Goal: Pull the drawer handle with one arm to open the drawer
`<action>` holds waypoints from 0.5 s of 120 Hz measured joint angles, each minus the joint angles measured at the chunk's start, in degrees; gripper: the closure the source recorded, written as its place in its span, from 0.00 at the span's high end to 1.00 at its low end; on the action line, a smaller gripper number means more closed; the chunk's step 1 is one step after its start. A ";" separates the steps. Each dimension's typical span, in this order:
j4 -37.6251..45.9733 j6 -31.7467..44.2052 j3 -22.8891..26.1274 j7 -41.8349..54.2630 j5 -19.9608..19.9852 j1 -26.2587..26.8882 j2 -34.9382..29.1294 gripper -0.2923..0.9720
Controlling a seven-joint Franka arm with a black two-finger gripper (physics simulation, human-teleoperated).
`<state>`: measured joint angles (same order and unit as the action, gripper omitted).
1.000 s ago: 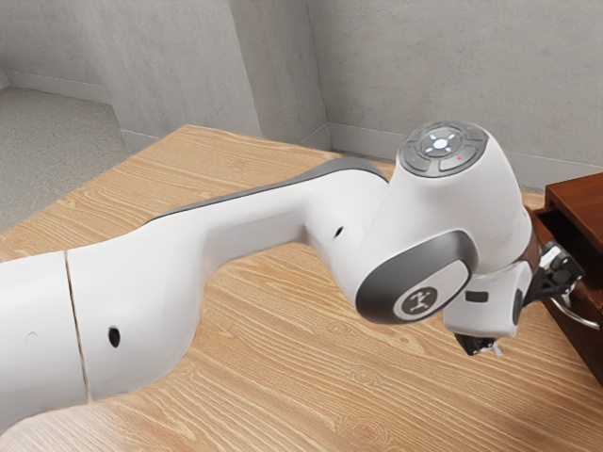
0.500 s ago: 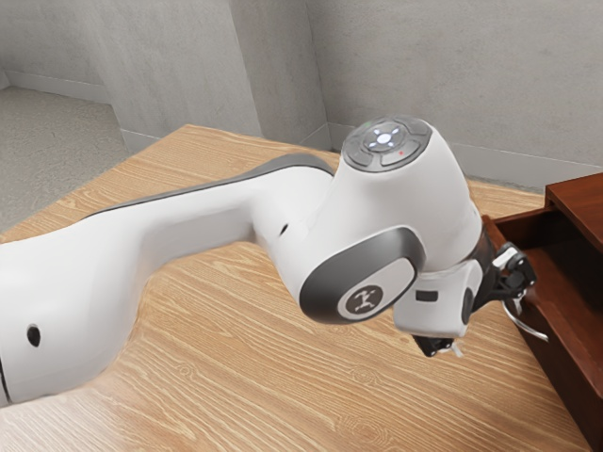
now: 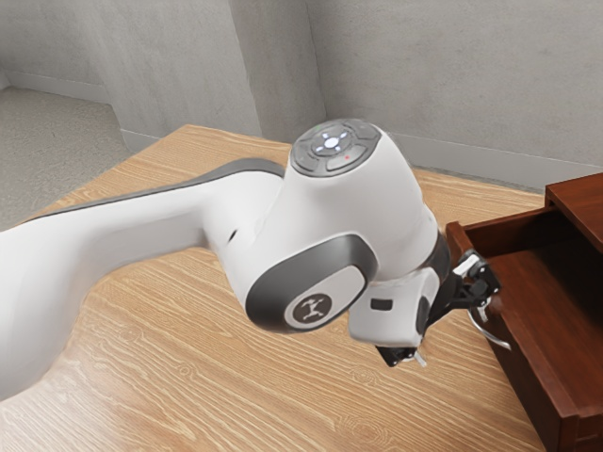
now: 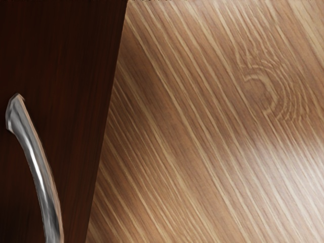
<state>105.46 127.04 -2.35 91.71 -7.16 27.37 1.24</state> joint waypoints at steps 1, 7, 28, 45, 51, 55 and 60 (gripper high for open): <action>0.15 0.00 -0.04 0.00 0.00 0.03 -0.12 0.72; 0.89 0.00 -0.08 0.00 -0.01 0.10 -0.69 0.73; 3.78 0.31 -0.72 -0.01 -0.03 0.42 -2.94 0.75; 5.50 0.74 -1.44 -0.02 -0.05 0.49 -4.59 0.76; 5.73 0.83 -1.49 -0.02 -0.06 0.37 -4.73 0.76; 5.87 0.88 -1.49 -0.02 -0.05 0.36 -4.77 0.77; 5.99 0.92 -1.50 -0.02 -0.04 0.38 -4.86 0.77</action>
<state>111.45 127.96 -3.85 91.69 -7.20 27.75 -3.62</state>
